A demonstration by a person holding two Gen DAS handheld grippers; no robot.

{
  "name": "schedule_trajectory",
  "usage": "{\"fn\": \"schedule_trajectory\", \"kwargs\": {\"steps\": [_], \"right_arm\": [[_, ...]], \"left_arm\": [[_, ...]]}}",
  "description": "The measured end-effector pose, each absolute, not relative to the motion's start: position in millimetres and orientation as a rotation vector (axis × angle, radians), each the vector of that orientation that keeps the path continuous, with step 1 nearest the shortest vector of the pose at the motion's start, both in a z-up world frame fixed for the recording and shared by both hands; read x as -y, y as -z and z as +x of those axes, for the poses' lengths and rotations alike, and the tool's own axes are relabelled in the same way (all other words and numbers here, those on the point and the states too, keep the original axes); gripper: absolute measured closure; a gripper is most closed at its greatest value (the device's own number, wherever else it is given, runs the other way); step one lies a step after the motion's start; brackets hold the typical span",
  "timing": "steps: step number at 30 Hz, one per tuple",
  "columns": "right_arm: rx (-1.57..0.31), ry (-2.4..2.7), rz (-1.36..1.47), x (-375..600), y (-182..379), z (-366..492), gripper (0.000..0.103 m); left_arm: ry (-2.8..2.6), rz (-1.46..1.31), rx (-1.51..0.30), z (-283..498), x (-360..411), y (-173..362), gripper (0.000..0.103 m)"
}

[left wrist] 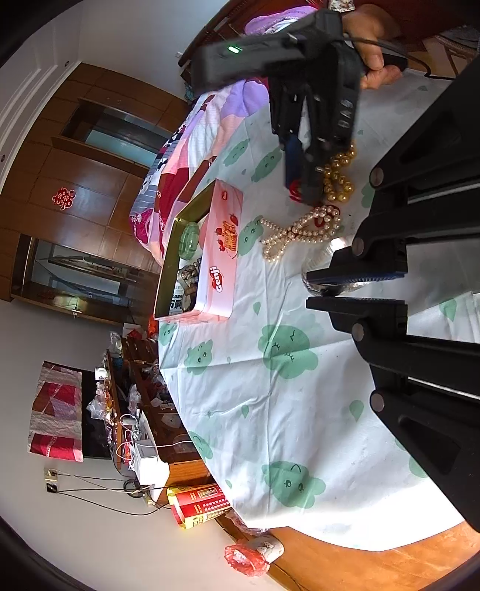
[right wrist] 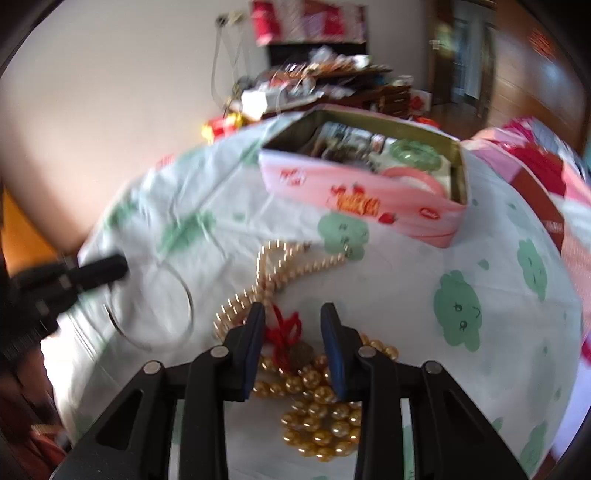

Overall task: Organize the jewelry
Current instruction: 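Lift the bangle with left tool while right tool pulls red charm free of pearls, then carry bangle with left tool while right tool carries red charm to the tin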

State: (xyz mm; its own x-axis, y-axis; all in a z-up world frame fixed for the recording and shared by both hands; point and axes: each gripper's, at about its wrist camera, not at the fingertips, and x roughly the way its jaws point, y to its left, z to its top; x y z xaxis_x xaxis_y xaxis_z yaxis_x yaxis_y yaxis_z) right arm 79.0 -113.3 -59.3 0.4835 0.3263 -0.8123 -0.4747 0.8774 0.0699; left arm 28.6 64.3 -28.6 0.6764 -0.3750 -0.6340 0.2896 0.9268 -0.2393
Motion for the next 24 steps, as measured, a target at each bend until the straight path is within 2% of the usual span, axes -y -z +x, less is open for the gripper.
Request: {"fn": "schedule_trajectory", "kwargs": {"steps": [5, 6, 7, 8, 14, 24], "right_arm": [[-1.005, -0.551, -0.4, 95, 72, 79, 0.07], [-1.008, -0.555, -0.415, 94, 72, 80, 0.073], [-1.004, -0.552, -0.436, 92, 72, 80, 0.092], [-1.008, -0.549, -0.451, 92, 74, 79, 0.094], [-0.956, -0.507, -0.381, 103, 61, 73, 0.096], [-0.752, -0.481, -0.025, 139, 2, 73, 0.096]], "left_arm": [[0.375, -0.123, -0.739, 30, -65, 29, 0.097], [0.375, -0.122, -0.738, 30, -65, 29, 0.097], [0.376, -0.121, -0.736, 30, -65, 28, 0.097], [0.375, -0.122, -0.735, 30, -65, 28, 0.097], [0.376, -0.128, -0.742, 31, -65, 29, 0.097], [0.4, -0.125, -0.714, 37, -54, 15, 0.097]]}}
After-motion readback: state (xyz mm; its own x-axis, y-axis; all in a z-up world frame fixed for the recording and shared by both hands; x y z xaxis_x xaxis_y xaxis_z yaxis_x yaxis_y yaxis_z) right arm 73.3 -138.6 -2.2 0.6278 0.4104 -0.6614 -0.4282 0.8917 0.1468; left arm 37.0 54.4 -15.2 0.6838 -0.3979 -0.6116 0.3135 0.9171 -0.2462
